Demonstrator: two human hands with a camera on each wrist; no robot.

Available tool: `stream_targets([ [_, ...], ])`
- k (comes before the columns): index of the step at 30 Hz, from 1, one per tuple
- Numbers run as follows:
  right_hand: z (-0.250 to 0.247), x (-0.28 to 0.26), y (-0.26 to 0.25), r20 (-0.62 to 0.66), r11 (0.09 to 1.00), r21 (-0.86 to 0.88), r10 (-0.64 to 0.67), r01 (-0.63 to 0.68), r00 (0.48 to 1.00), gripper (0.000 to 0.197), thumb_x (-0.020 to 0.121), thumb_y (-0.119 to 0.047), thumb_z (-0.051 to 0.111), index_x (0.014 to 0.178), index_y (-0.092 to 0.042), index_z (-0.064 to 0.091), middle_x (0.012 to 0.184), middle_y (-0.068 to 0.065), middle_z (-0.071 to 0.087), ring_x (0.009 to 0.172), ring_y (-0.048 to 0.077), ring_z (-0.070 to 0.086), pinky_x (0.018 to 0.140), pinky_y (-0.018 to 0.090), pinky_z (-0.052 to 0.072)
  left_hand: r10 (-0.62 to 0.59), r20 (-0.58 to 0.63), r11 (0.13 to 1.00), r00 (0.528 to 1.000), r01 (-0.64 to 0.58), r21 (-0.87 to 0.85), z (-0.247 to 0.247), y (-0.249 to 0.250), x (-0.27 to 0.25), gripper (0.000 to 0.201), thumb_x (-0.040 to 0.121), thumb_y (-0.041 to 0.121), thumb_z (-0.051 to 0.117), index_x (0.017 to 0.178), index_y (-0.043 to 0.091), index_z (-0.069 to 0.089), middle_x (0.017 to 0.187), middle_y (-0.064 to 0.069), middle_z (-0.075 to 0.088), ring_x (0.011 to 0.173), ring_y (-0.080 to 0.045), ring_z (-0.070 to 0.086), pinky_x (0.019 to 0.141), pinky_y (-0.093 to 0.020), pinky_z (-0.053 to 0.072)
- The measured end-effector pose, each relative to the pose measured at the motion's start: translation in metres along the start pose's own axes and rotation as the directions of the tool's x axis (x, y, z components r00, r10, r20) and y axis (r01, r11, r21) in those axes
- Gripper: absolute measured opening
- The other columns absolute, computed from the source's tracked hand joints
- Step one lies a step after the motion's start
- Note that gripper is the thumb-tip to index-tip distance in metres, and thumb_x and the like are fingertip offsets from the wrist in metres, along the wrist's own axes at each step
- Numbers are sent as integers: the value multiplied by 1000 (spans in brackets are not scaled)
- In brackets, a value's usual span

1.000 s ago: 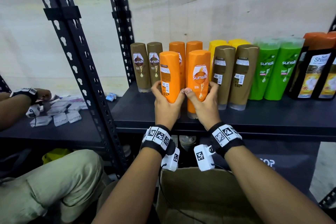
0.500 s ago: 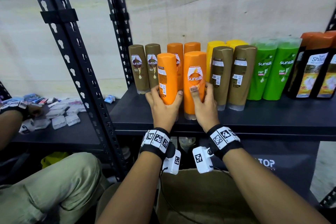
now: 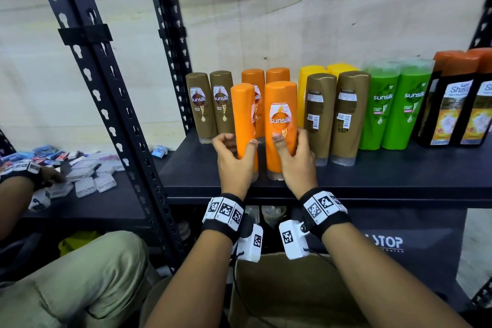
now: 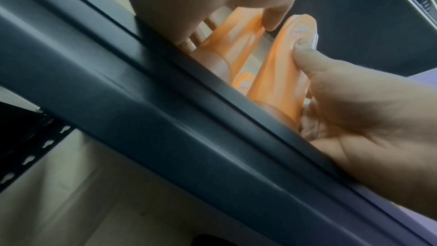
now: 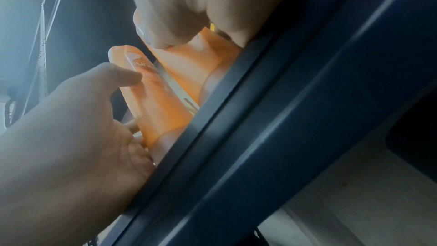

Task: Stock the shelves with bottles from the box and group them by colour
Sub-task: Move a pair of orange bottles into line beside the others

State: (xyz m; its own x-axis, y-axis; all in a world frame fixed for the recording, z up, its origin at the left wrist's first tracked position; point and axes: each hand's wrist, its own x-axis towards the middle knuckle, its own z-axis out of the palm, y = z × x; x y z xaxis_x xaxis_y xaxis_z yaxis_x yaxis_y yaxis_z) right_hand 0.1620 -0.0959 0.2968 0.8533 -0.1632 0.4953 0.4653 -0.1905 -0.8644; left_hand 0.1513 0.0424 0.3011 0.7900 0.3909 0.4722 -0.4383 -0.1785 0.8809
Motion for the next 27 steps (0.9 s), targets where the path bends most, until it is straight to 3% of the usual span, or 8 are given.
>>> stream_targets([
  [3,1,-1,0,-10,1000,-24,-6,6,1000,51,86,-74,50,124,-41,43,120,-15,59,96,-8,56,72,11,42,-41,39,999,998,41,-4,-1,-2,1,42,82,54,60,115,35,45,106,19,60,94,11,59,84,-25,48],
  [6,2,0,1,-24,1000,-29,-7,6,1000,49,86,-74,51,122,-41,45,115,-18,60,94,-15,55,71,7,41,-120,92,991,988,124,-40,-3,1,2,27,87,53,51,111,41,52,109,20,62,105,-7,60,96,-46,53],
  [8,2,-1,1,-35,999,-34,-10,9,999,51,84,-77,50,121,-42,46,111,-24,60,91,-19,56,68,2,40,-160,104,983,982,169,-76,-4,3,3,25,88,53,48,108,41,58,112,14,66,108,-14,62,98,-51,52],
  [13,3,-1,2,-48,999,-28,-18,17,999,58,82,-82,49,123,-41,47,113,-24,60,91,-27,55,62,-4,41,-195,126,976,973,205,-73,-5,7,6,26,89,53,42,102,44,63,122,4,65,115,-19,60,105,-53,47],
  [20,2,-1,2,-41,998,-68,-13,10,999,46,87,-72,52,121,-42,45,111,-25,57,89,-31,52,60,-6,39,-208,152,970,966,223,-95,-4,5,4,40,92,58,33,114,40,61,112,19,65,111,-5,59,107,-47,46],
  [24,4,-3,1,-53,991,-128,-35,28,998,46,91,-67,51,124,-36,45,113,-20,57,83,-23,52,59,-5,37,-200,179,971,963,220,-98,-3,6,0,53,92,68,32,130,39,53,124,14,62,119,-12,58,109,-50,45],
  [27,5,-5,1,-35,990,-139,-39,34,999,51,91,-70,45,127,-34,42,119,-14,57,88,-13,53,65,3,39,-166,234,982,958,182,-48,-4,10,-6,52,83,84,40,126,54,43,122,24,59,117,-8,59,102,-52,51],
])
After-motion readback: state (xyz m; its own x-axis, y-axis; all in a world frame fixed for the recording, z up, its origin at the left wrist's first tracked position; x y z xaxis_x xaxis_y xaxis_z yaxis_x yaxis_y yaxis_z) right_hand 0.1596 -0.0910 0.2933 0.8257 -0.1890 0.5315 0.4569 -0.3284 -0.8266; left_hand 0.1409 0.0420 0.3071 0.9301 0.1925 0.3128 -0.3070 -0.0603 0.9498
